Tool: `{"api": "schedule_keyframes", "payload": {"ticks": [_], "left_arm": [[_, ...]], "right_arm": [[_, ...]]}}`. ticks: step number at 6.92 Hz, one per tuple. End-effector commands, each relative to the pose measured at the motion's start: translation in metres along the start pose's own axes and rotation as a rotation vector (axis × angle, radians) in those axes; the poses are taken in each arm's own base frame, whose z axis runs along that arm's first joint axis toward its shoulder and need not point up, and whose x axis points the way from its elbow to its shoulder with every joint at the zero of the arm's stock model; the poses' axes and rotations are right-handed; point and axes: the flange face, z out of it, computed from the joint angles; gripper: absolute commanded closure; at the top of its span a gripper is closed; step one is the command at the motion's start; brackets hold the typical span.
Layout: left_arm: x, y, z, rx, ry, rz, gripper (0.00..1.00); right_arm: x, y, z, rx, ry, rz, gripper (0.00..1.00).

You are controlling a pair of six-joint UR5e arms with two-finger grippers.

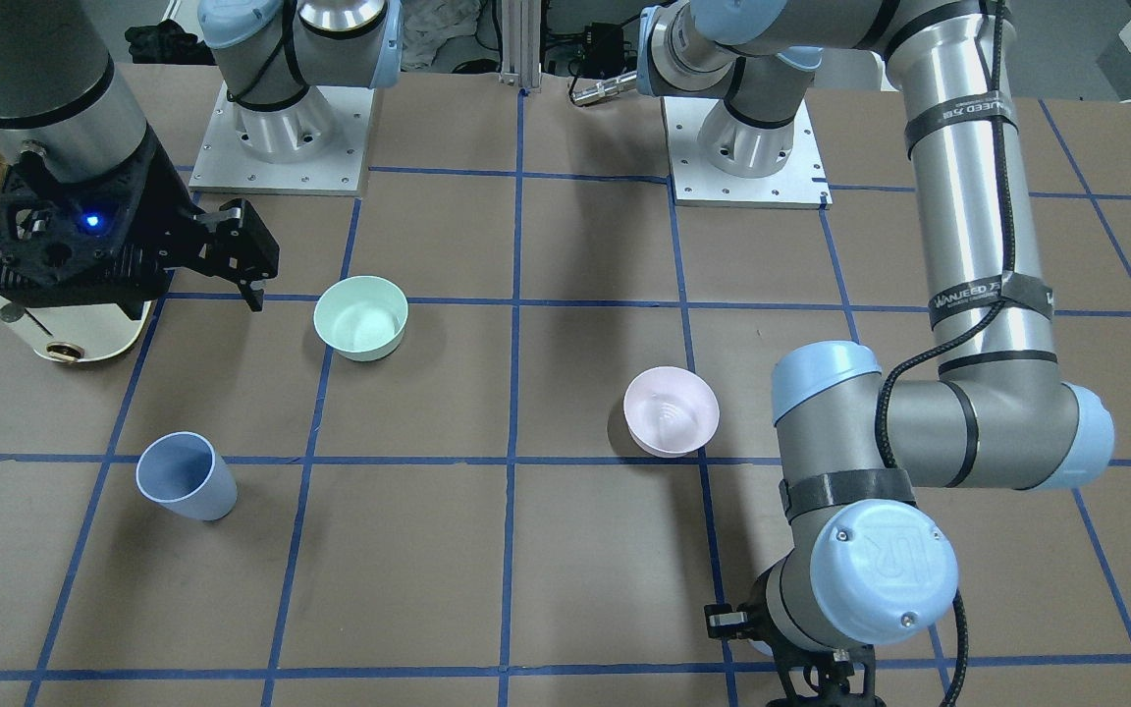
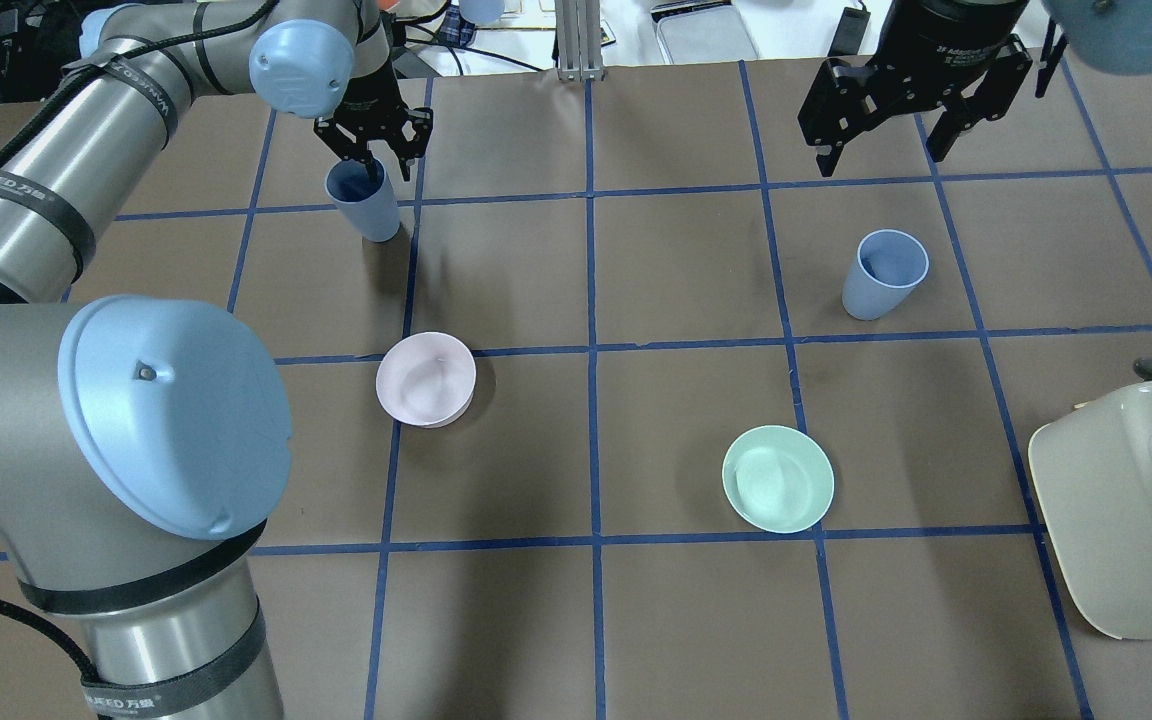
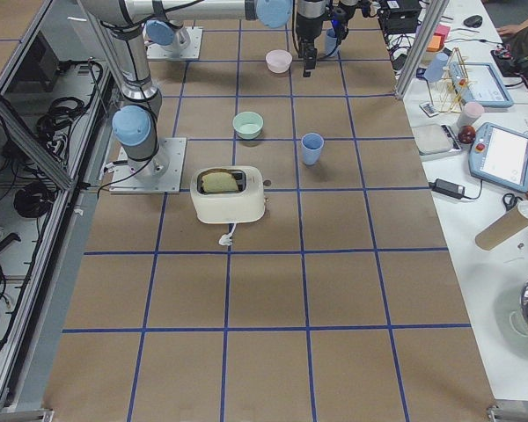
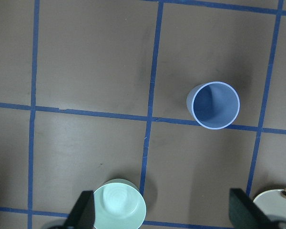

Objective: Stack blue cups with both arms

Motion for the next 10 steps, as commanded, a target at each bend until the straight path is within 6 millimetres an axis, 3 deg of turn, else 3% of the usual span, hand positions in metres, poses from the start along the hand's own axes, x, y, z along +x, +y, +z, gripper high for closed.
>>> {"api": "schedule_keyframes", "payload": {"ticks": [1, 3, 5, 6, 8, 9, 10], "left_arm": [[-0.002, 0.008, -0.014, -0.030, -0.003, -0.002, 1.00], [0.003, 0.026, -0.058, -0.034, 0.002, 0.007, 1.00], [0.026, 0.041, -0.079, -0.046, 0.095, -0.051, 1.00], [0.066, 0.056, -0.083, -0.058, 0.123, -0.112, 1.00], [0.181, 0.103, -0.065, -0.094, 0.086, -0.184, 1.00], [0.212, 0.123, -0.066, -0.102, 0.082, -0.209, 1.00], [0.243, 0.145, -0.053, -0.123, 0.060, -0.247, 1.00]], "right_arm": [[0.000, 0.000, 0.000, 0.000, 0.000, 0.002, 0.00], [0.000, 0.000, 0.000, 0.000, 0.000, 0.000, 0.00], [0.000, 0.000, 0.000, 0.000, 0.000, 0.000, 0.00], [0.000, 0.000, 0.000, 0.000, 0.000, 0.000, 0.00], [0.000, 0.000, 0.000, 0.000, 0.000, 0.000, 0.00], [0.000, 0.000, 0.000, 0.000, 0.000, 0.000, 0.00], [0.000, 0.000, 0.000, 0.000, 0.000, 0.000, 0.00]]}}
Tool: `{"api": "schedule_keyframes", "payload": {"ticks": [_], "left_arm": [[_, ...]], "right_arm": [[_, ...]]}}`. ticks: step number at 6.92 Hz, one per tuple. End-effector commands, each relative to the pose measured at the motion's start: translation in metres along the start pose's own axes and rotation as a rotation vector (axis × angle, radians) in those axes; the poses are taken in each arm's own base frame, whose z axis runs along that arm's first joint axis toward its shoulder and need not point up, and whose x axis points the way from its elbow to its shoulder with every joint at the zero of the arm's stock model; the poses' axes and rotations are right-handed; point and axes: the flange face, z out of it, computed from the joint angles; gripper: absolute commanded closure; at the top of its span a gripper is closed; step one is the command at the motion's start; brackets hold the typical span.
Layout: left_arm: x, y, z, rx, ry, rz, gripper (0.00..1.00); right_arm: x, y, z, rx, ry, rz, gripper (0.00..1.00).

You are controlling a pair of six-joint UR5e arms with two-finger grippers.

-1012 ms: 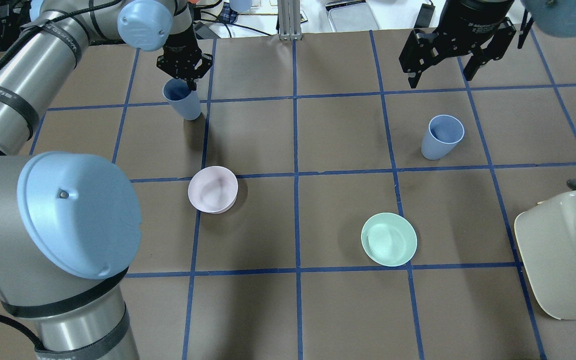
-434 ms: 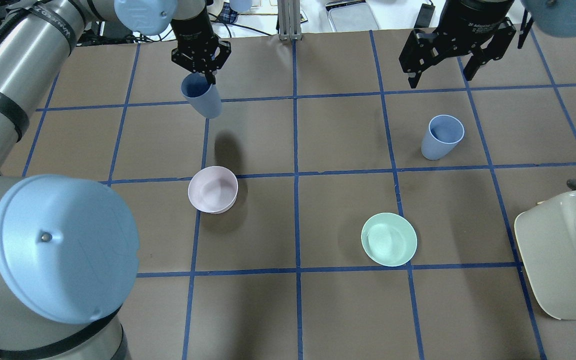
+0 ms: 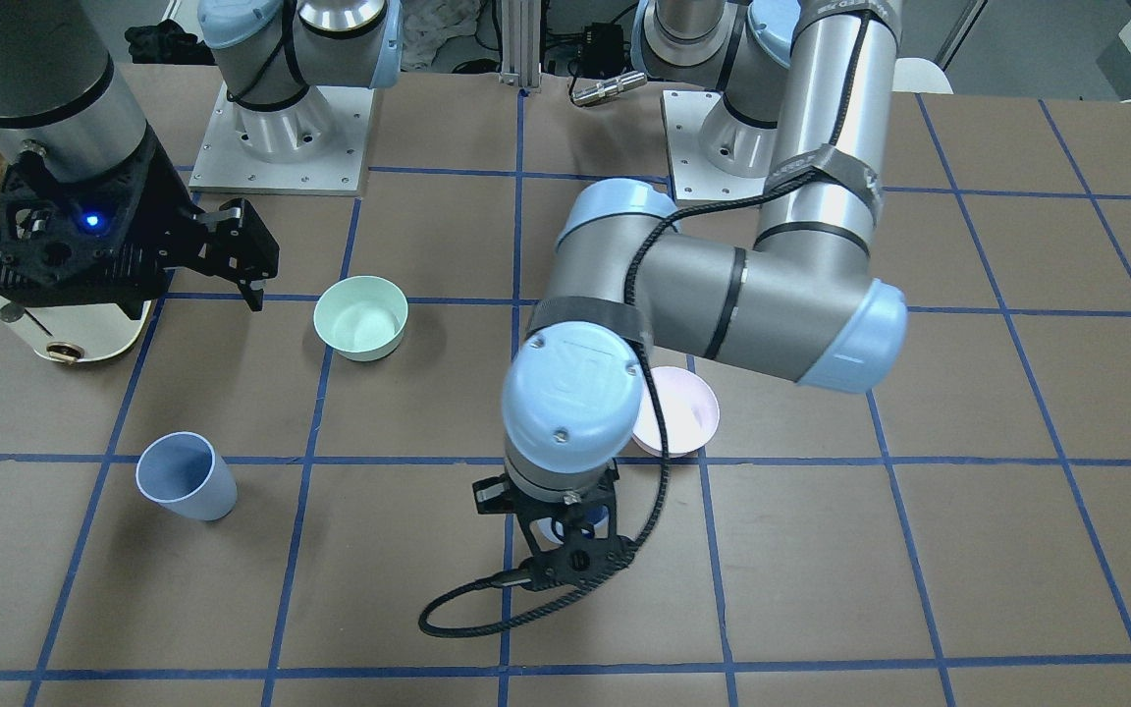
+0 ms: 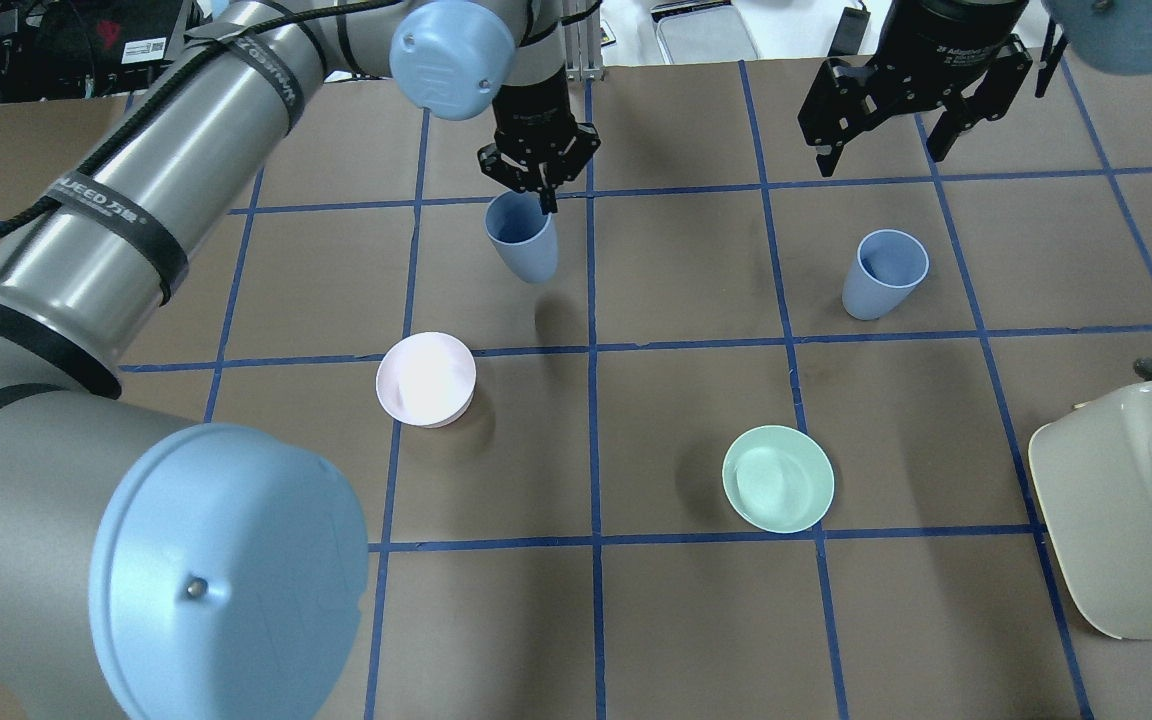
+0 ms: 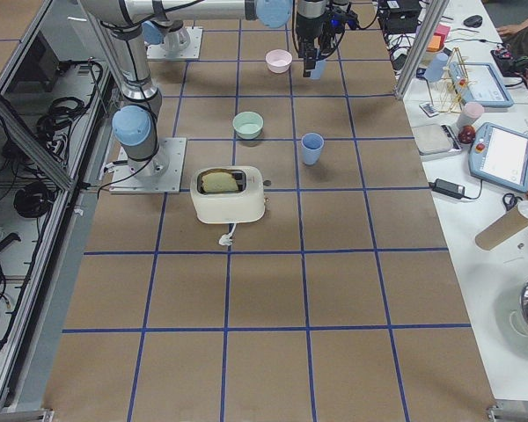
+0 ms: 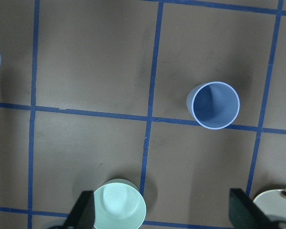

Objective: Stack blue cups with both arms

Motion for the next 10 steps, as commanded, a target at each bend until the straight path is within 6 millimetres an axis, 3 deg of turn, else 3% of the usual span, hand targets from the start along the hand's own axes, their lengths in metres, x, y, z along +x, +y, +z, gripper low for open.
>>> {"api": "schedule_keyframes", "payload": {"ticks": [1, 2, 4, 5, 7, 8, 9, 10], "left_arm": [[0.036, 0.043, 0.026, -0.001, -0.017, -0.056, 1.00], [0.042, 0.046, 0.042, 0.002, -0.018, -0.064, 1.00], [0.040, 0.050, 0.047, 0.001, -0.023, -0.058, 1.00], [0.039, 0.051, 0.038, 0.013, -0.015, -0.048, 0.01], [0.027, 0.048, 0.001, 0.056, 0.016, 0.026, 0.00], [-0.008, 0.026, -0.039, 0.079, 0.033, 0.071, 0.00], [-0.056, 0.000, -0.082, 0.077, 0.049, 0.095, 0.00], [-0.102, 0.003, -0.123, 0.005, 0.020, 0.190, 0.00]], "right_arm": [[0.000, 0.000, 0.000, 0.000, 0.000, 0.000, 0.00], [0.000, 0.000, 0.000, 0.000, 0.000, 0.000, 0.00], [0.000, 0.000, 0.000, 0.000, 0.000, 0.000, 0.00], [0.000, 0.000, 0.000, 0.000, 0.000, 0.000, 0.00], [0.001, 0.000, 0.001, -0.003, -0.002, 0.001, 0.00], [0.002, -0.005, 0.005, -0.001, -0.006, 0.002, 0.00], [0.031, -0.016, 0.021, -0.028, -0.010, 0.047, 0.00], [0.082, -0.039, 0.049, -0.066, -0.029, 0.124, 0.00]]}}
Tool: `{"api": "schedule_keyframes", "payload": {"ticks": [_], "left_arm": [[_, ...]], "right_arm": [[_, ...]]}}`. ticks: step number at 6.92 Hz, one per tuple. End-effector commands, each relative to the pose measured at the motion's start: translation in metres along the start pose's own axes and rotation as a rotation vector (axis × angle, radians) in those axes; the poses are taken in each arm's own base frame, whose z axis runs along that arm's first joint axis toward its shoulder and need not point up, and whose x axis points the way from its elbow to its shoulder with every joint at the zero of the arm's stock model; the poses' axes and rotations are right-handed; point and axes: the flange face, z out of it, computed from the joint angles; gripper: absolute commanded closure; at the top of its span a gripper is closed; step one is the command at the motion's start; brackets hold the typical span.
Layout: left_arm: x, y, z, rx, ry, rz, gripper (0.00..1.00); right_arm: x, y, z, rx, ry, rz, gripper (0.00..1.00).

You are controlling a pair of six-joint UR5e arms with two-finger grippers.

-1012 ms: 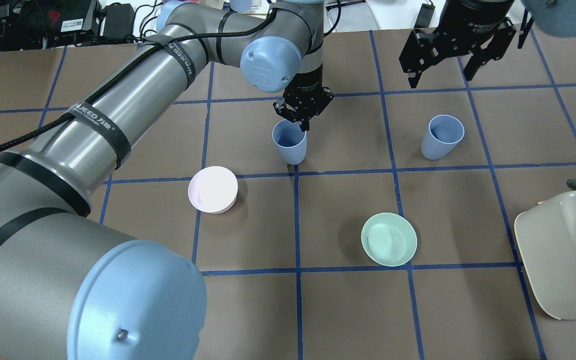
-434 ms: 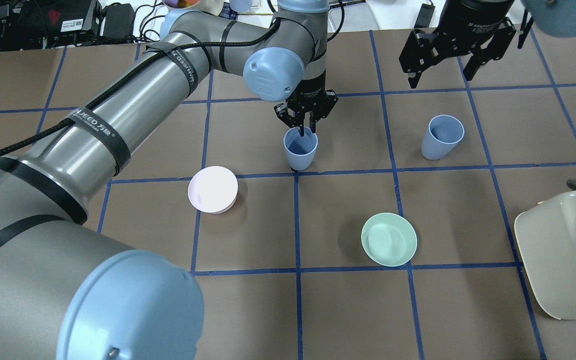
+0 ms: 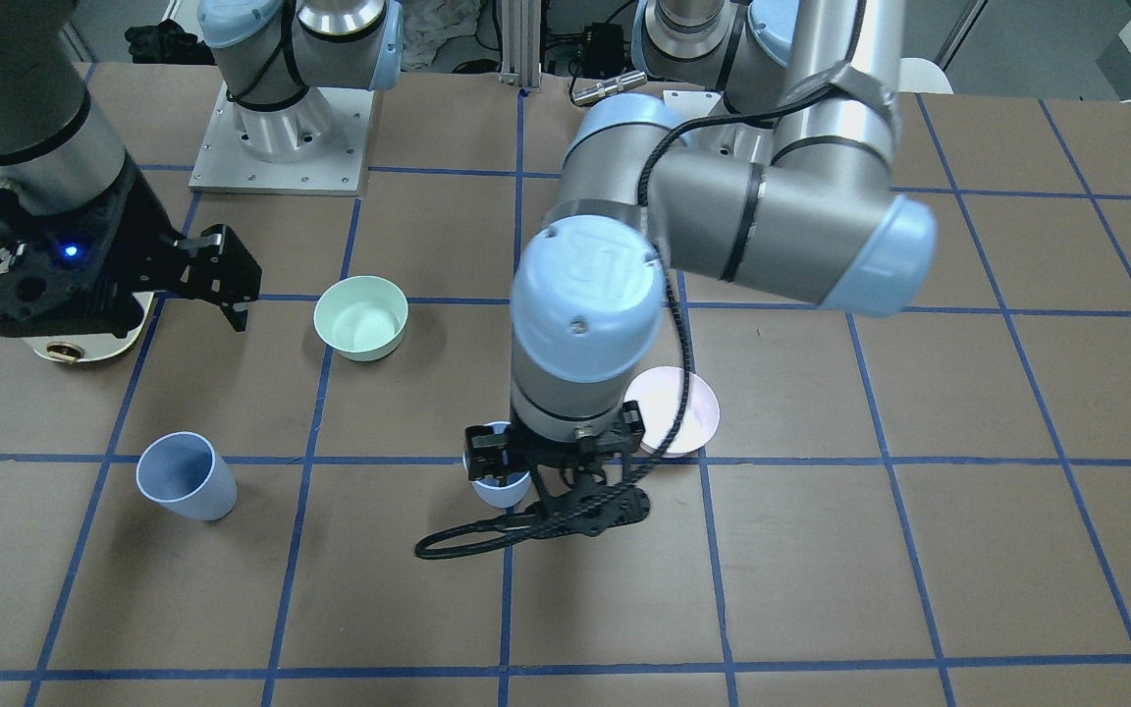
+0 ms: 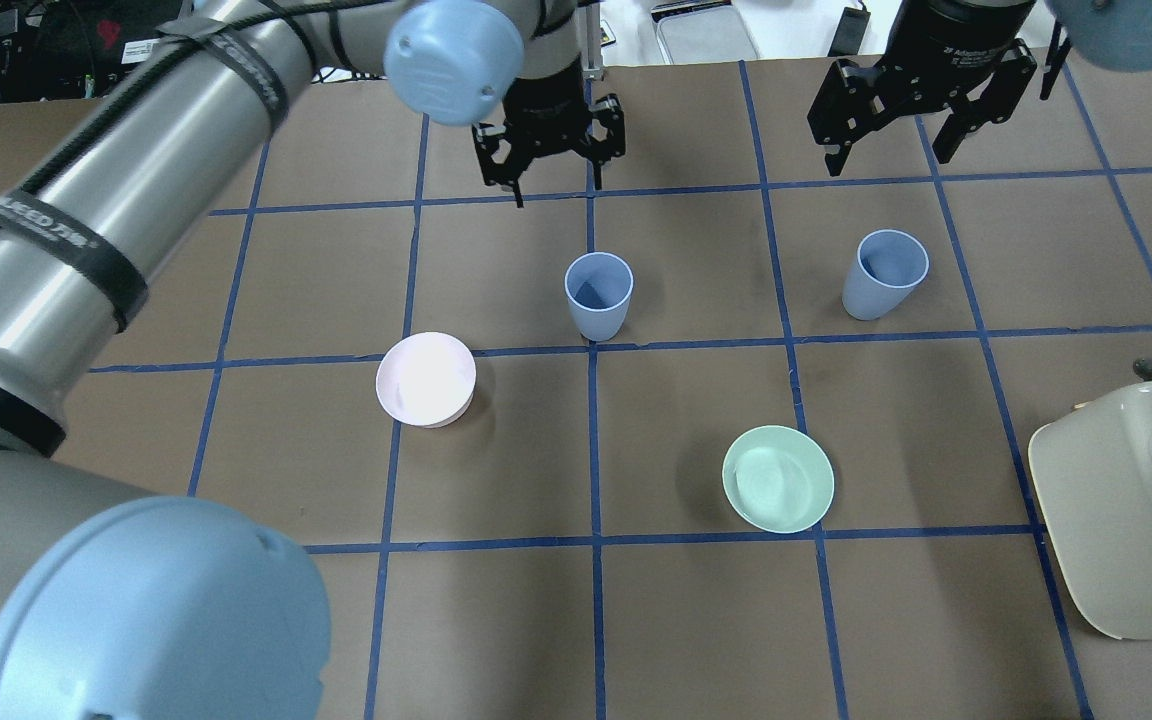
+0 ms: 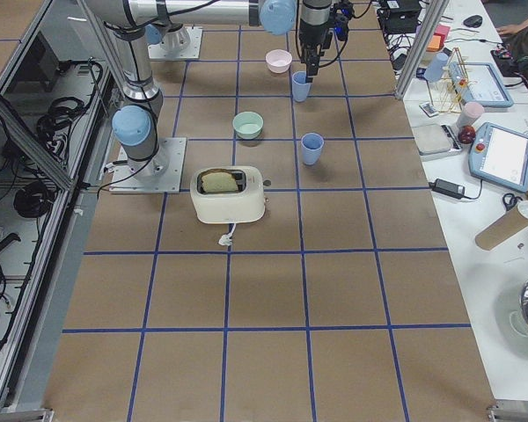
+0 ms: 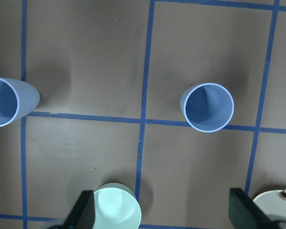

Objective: Stack blue cups with both arms

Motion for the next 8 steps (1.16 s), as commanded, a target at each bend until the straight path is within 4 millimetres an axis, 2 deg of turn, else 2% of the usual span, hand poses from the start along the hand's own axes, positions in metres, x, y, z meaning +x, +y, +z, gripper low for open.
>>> {"api": "schedule_keyframes", "payload": {"ticks": [1, 2, 3, 4, 5, 6, 7, 8], "left_arm": [[-0.093, 0.039, -0.106, -0.183, -0.042, 0.126, 0.13], [-0.110, 0.077, -0.144, -0.209, -0.047, 0.133, 0.12], [-0.116, 0.099, -0.161, -0.177, -0.051, 0.123, 0.12], [-0.130, 0.107, -0.159, -0.115, -0.089, 0.118, 0.12], [-0.138, 0.100, -0.136, -0.040, -0.078, 0.111, 0.08], [-0.147, 0.112, -0.127, 0.003, -0.065, 0.111, 0.03], [-0.149, 0.117, -0.117, 0.048, -0.055, 0.116, 0.00], [-0.149, 0.114, -0.105, 0.108, -0.037, 0.125, 0.00]], "right_arm": [[0.081, -0.047, 0.059, -0.060, -0.023, 0.091, 0.00], [0.093, -0.059, 0.092, -0.083, -0.015, 0.078, 0.00], [0.129, -0.071, 0.130, -0.075, -0.022, 0.096, 0.00], [0.139, -0.075, 0.150, -0.080, -0.027, 0.106, 0.00], [0.134, -0.064, 0.180, -0.138, -0.051, 0.107, 0.00], [0.132, -0.052, 0.202, -0.164, -0.058, 0.108, 0.00], [0.131, -0.049, 0.206, -0.164, -0.058, 0.108, 0.00], [0.130, -0.047, 0.214, -0.179, -0.062, 0.109, 0.08]]}}
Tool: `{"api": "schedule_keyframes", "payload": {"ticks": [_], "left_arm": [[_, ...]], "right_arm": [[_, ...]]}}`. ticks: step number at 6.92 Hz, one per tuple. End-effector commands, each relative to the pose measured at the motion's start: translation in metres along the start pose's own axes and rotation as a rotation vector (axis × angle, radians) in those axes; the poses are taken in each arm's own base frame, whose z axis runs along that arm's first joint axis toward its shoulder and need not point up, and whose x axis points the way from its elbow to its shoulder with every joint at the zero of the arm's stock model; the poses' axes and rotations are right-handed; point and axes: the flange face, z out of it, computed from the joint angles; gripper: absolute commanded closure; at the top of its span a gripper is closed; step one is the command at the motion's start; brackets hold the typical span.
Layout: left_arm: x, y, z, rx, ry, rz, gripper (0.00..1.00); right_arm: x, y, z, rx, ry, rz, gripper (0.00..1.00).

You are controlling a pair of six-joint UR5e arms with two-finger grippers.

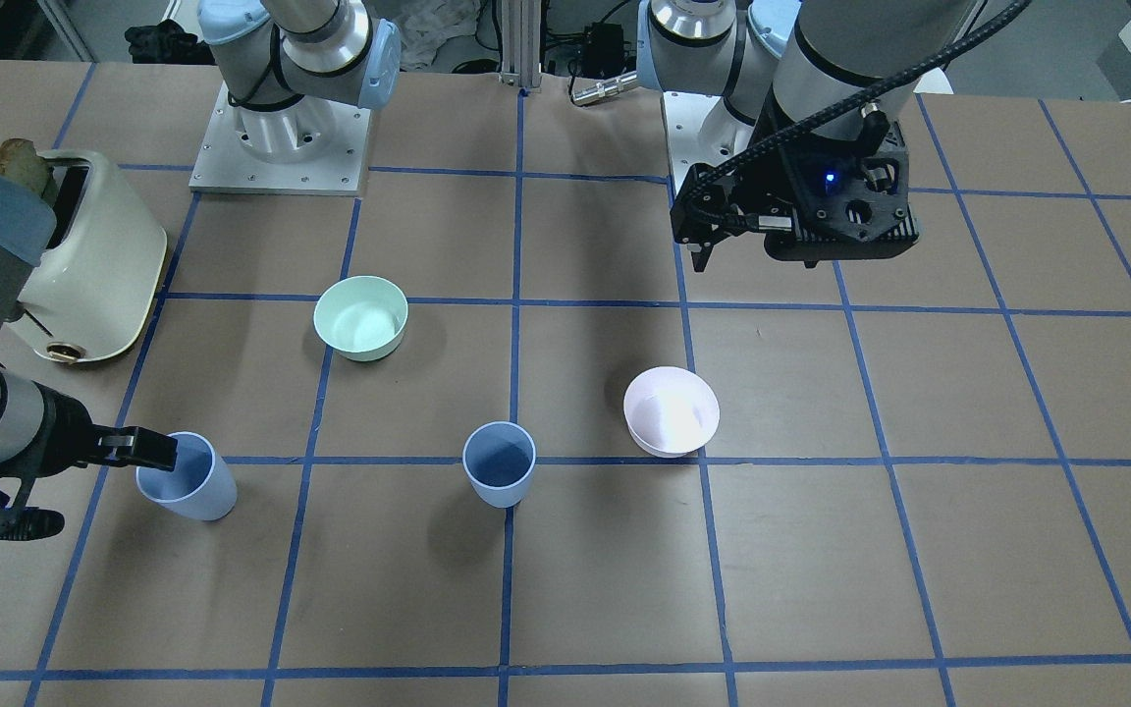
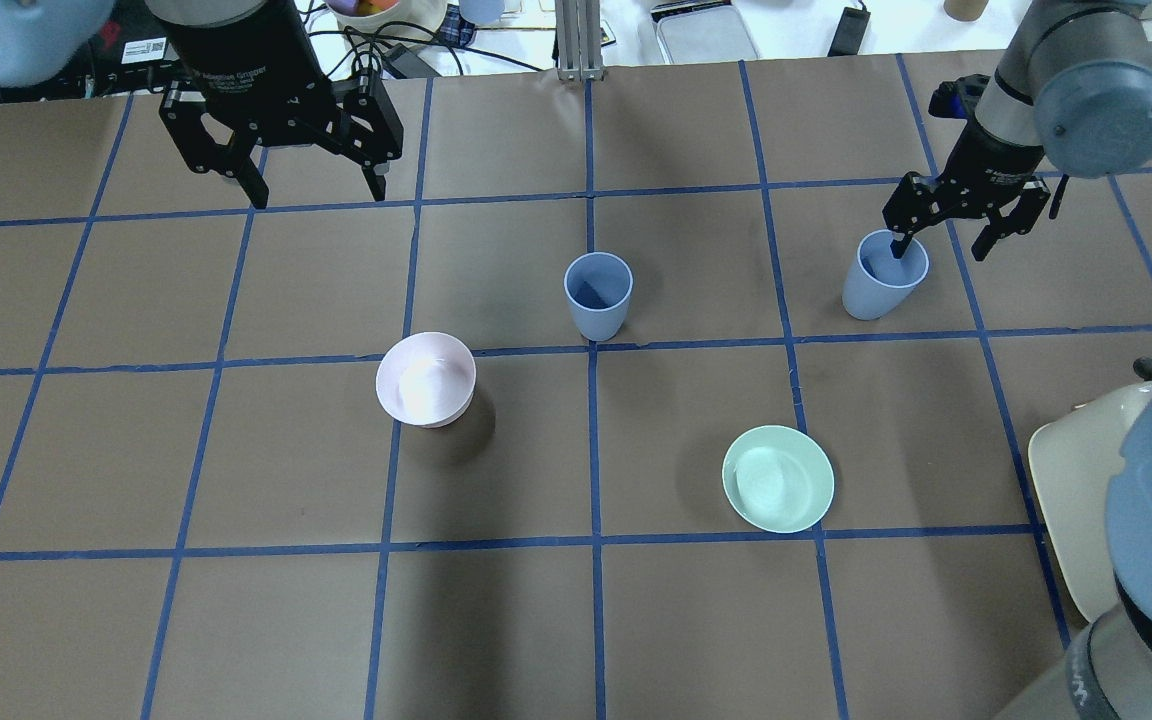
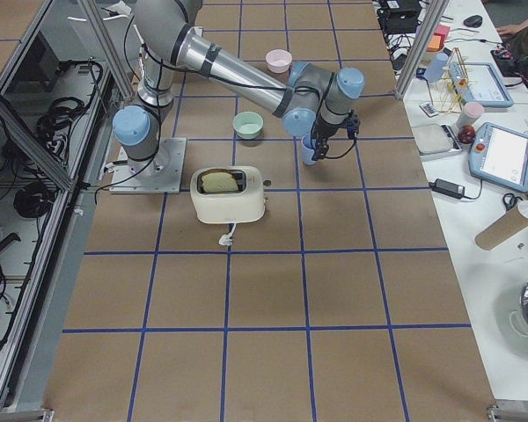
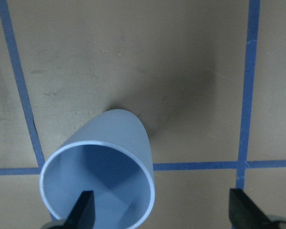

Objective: Stack blue cups with both arms

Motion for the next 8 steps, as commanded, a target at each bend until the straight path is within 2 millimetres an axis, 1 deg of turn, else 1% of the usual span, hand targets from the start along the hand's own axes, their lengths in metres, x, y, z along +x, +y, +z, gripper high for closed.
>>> {"api": "schedule_keyframes", "payload": {"ticks": [1, 2, 3, 4, 5, 6, 7, 8], "left_arm": [[-0.001, 0.001, 0.022, 0.127, 0.016, 0.012, 0.00], [-0.003, 0.004, 0.020, 0.137, 0.011, 0.008, 0.00], [-0.003, 0.005, 0.019, 0.138, 0.013, 0.007, 0.00], [-0.004, 0.006, 0.018, 0.142, 0.010, 0.007, 0.00], [-0.004, 0.006, 0.018, 0.142, 0.010, 0.007, 0.00], [-0.004, 0.006, 0.017, 0.144, 0.008, 0.006, 0.00], [-0.005, 0.007, 0.015, 0.147, 0.006, 0.006, 0.00], [-0.005, 0.008, 0.015, 0.147, 0.006, 0.006, 0.00]], "right_arm": [[0.000, 0.001, 0.014, -0.010, -0.003, 0.001, 0.31], [-0.001, 0.001, 0.014, -0.007, -0.016, 0.004, 0.69], [-0.004, 0.000, 0.018, -0.009, -0.044, 0.004, 0.98], [-0.003, 0.000, 0.017, -0.005, -0.042, 0.004, 1.00], [-0.004, 0.000, 0.011, 0.006, -0.040, 0.004, 1.00], [-0.006, -0.001, 0.001, 0.025, -0.035, 0.004, 1.00], [-0.017, 0.003, -0.023, 0.064, -0.026, -0.004, 1.00], [-0.061, 0.012, -0.051, 0.108, -0.003, -0.048, 1.00]]}}
